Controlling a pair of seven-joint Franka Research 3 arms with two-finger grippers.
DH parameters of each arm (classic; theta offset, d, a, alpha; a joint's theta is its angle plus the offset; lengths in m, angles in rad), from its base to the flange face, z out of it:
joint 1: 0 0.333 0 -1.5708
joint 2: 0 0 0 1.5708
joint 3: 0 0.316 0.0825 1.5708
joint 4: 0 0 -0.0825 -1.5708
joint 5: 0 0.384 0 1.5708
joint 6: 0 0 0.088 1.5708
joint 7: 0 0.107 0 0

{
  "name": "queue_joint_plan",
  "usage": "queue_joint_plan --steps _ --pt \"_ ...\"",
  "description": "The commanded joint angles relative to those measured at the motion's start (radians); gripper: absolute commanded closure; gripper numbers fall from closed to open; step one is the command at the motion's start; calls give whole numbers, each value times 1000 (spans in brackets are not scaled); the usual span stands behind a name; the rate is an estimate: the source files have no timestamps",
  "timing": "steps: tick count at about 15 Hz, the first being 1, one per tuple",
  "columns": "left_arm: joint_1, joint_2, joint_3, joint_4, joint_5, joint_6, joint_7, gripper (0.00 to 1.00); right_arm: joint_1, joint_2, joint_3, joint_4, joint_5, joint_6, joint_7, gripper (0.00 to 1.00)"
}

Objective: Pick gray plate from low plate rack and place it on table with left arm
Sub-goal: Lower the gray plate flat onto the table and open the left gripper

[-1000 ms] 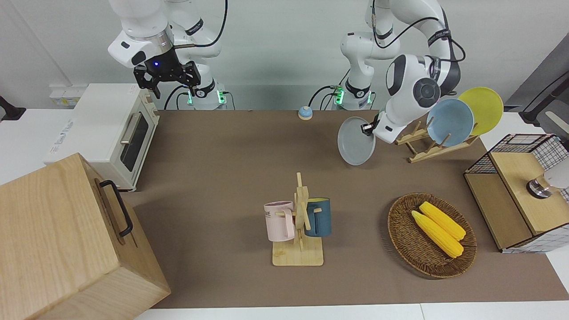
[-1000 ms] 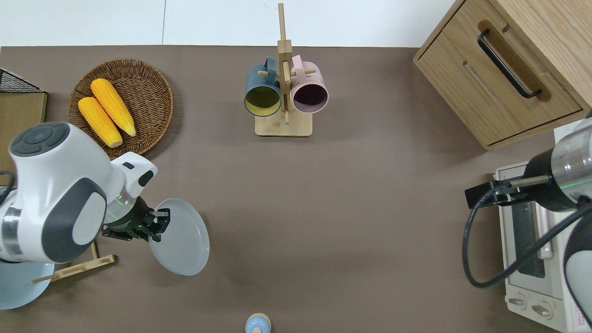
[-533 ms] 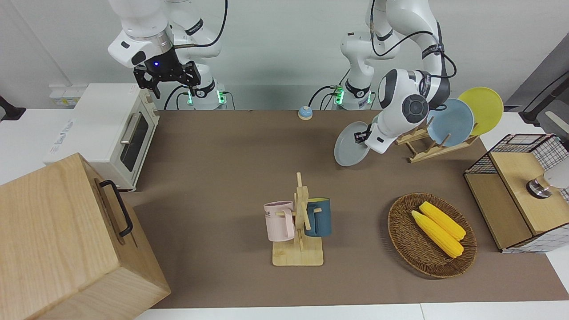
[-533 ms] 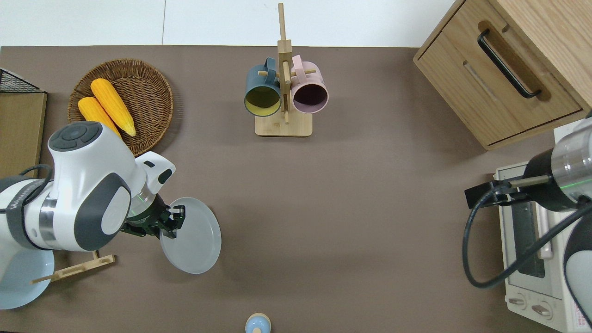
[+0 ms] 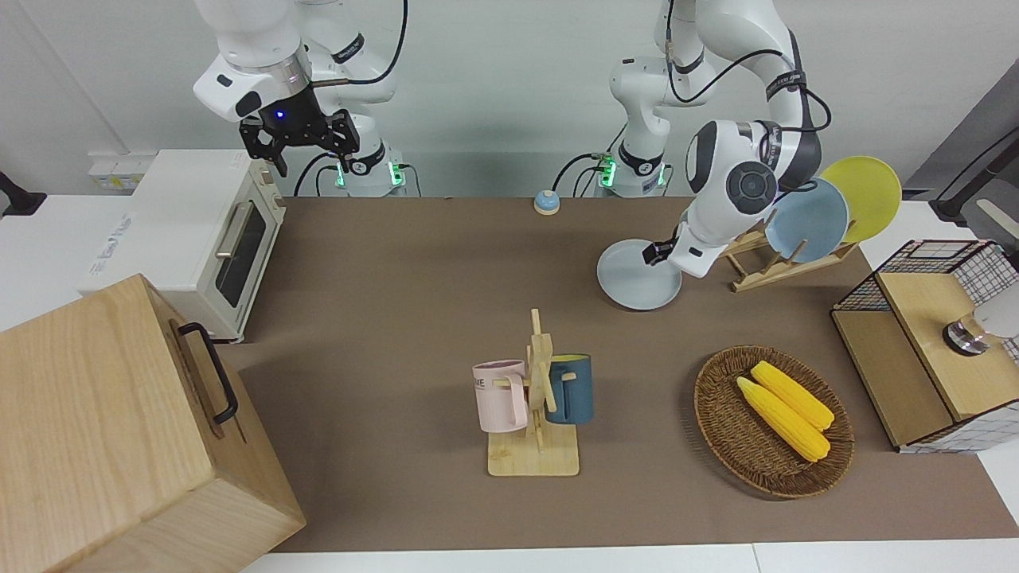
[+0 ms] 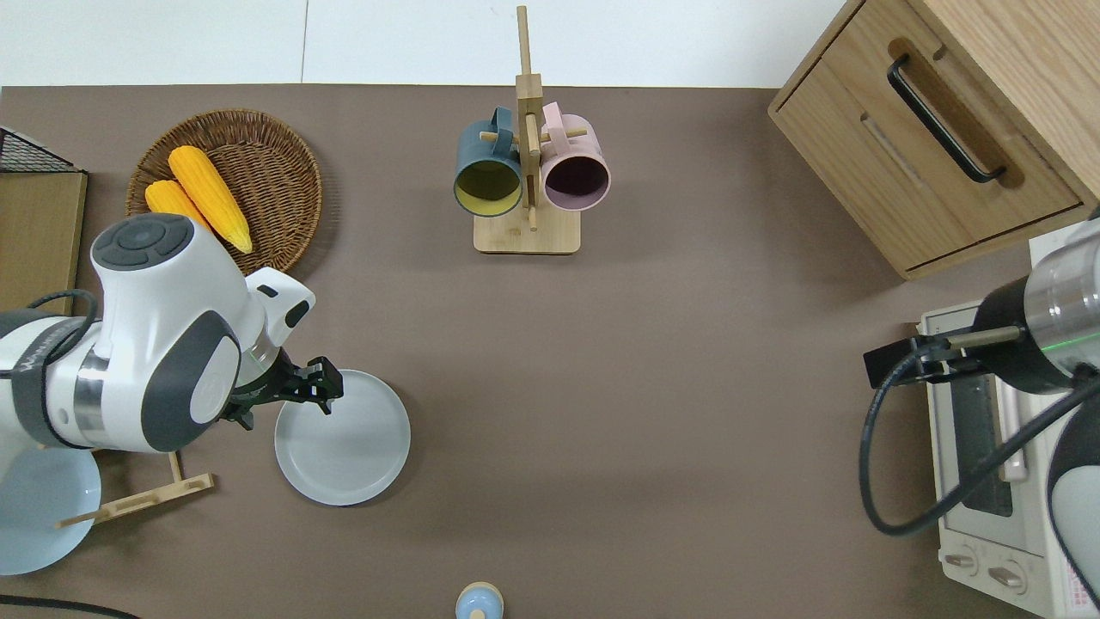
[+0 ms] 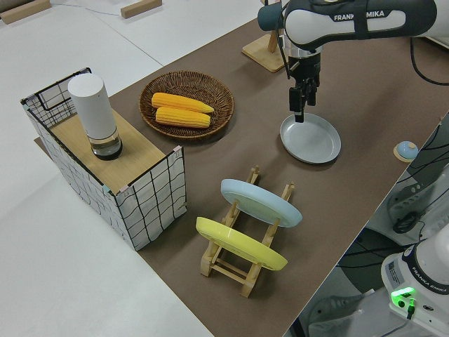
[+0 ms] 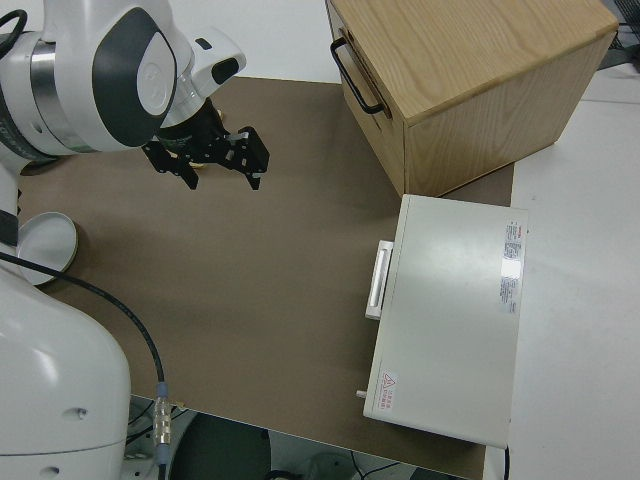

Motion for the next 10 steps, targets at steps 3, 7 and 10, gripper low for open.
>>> queue_joint_plan --steps 3,7,10 --pt "-11 -49 -13 35 86 1 -93 7 -15 -5 7 6 3 -15 -3 11" --pt "1 -116 -8 43 74 52 -72 7 -13 -5 7 6 3 -15 -3 11" --pt "10 -122 1 93 42 63 -20 5 -13 -5 7 6 3 -15 -3 11"
